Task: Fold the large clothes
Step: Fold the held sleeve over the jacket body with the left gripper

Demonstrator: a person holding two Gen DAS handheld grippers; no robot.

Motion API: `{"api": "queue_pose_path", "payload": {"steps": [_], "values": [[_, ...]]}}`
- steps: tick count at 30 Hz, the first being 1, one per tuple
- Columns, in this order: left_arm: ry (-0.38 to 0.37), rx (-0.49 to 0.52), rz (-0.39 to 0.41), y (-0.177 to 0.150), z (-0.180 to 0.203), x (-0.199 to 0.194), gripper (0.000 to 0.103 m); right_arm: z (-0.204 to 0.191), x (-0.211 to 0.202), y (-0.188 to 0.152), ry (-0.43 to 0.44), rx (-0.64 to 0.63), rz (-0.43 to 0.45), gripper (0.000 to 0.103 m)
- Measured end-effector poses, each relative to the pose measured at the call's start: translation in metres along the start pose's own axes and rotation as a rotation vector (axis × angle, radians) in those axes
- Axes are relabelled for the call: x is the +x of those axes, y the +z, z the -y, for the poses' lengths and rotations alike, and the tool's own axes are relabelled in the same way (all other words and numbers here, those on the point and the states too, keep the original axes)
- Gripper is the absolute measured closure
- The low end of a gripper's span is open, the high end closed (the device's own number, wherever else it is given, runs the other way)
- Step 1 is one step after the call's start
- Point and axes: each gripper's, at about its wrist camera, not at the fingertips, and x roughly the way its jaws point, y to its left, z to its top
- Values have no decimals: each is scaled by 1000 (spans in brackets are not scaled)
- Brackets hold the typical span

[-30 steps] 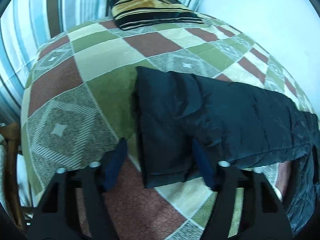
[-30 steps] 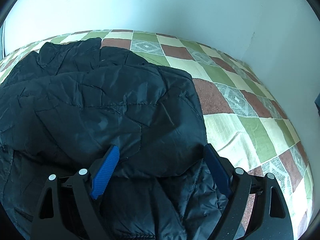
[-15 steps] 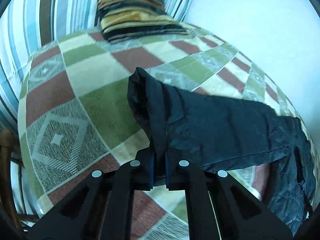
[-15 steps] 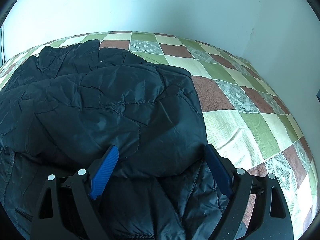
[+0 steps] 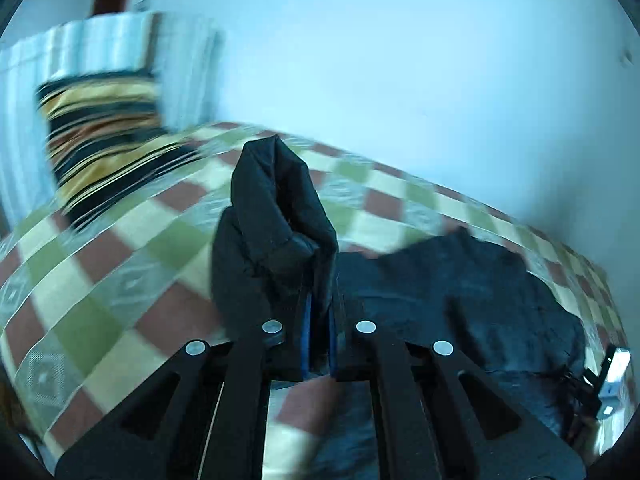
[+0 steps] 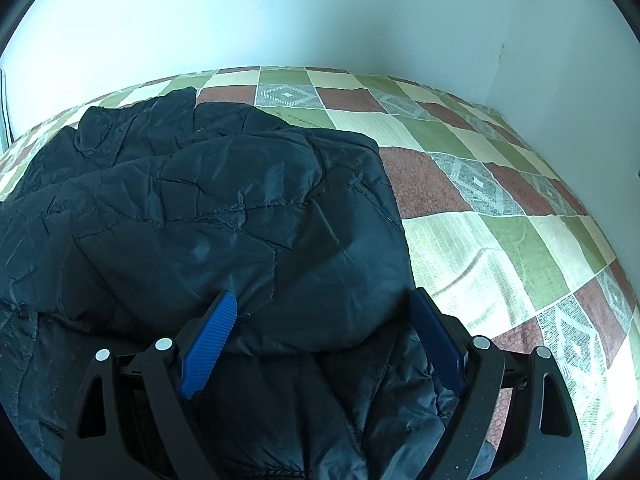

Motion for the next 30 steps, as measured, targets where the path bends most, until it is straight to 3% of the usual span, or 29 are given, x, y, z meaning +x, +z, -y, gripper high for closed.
{"api": "queue_pose_path", "payload": {"steps": [5,14,21,29,30], "values": [[-97,108,-24,2,88,27,97,3,1,0,15,17,-2,17],[-261,272,-120,-39,232,64,97,8,1,-1,39,42,-6,17],[-345,377,-218,-83,308,94,97,11,2,-1,55,61,-9,17],[-353,464,-311,-130,356,123,95,14,3,0,56,73,-17,17],[-352,472,-303,-130,356,119,91,14,3,0,56,74,-17,17]]}}
